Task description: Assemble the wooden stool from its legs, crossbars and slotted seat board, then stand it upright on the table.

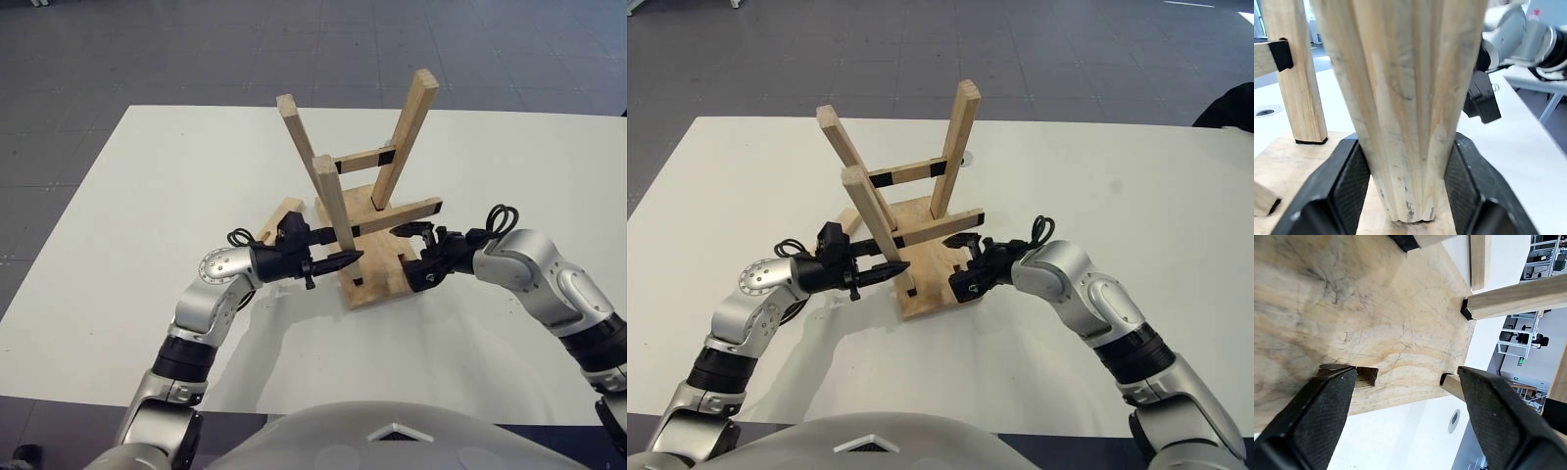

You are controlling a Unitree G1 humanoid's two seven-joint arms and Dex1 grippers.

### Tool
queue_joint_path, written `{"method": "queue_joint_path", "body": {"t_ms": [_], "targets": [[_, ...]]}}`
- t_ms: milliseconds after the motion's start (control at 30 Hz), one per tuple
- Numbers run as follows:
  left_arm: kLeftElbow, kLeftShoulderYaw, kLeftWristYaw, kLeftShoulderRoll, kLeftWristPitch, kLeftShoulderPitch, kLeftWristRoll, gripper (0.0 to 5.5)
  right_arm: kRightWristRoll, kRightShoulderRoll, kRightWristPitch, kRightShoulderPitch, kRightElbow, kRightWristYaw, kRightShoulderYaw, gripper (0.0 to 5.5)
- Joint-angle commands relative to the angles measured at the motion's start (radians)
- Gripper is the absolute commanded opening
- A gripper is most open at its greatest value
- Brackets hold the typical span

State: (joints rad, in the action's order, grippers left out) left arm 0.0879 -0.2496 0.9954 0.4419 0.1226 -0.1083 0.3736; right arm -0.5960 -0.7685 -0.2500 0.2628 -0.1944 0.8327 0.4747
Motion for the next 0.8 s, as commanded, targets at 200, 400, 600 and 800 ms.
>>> {"method": "queue_joint_path", "body": {"t_ms": [200,400,600,800], "targets": [[-0.020,-0.030,-0.135,0.026,-0.011,0.138,-0.115,2.05,0.079,0.064,0.167,-0.255,-0.138,-0.077,-0.104,3.78],[0.002,-0.012,-0.152,0.008,0.068,0.124,-0.057,2.05,0.316,0.151,0.187,-0.386,-0.166,-0.214,-0.297,3.78],[-0.012,-0.029,-0.145,0.041,0.032,0.095,-0.121,2.05,0.395,0.116,0.276,-0.434,-0.118,-0.237,-0.459,3.78],[-0.068,-0.088,-0.166,0.081,-0.054,0.077,-0.272,2.05,0.304,0.143,0.189,-0.356,0.176,-0.303,-0.373,3.78]]}}
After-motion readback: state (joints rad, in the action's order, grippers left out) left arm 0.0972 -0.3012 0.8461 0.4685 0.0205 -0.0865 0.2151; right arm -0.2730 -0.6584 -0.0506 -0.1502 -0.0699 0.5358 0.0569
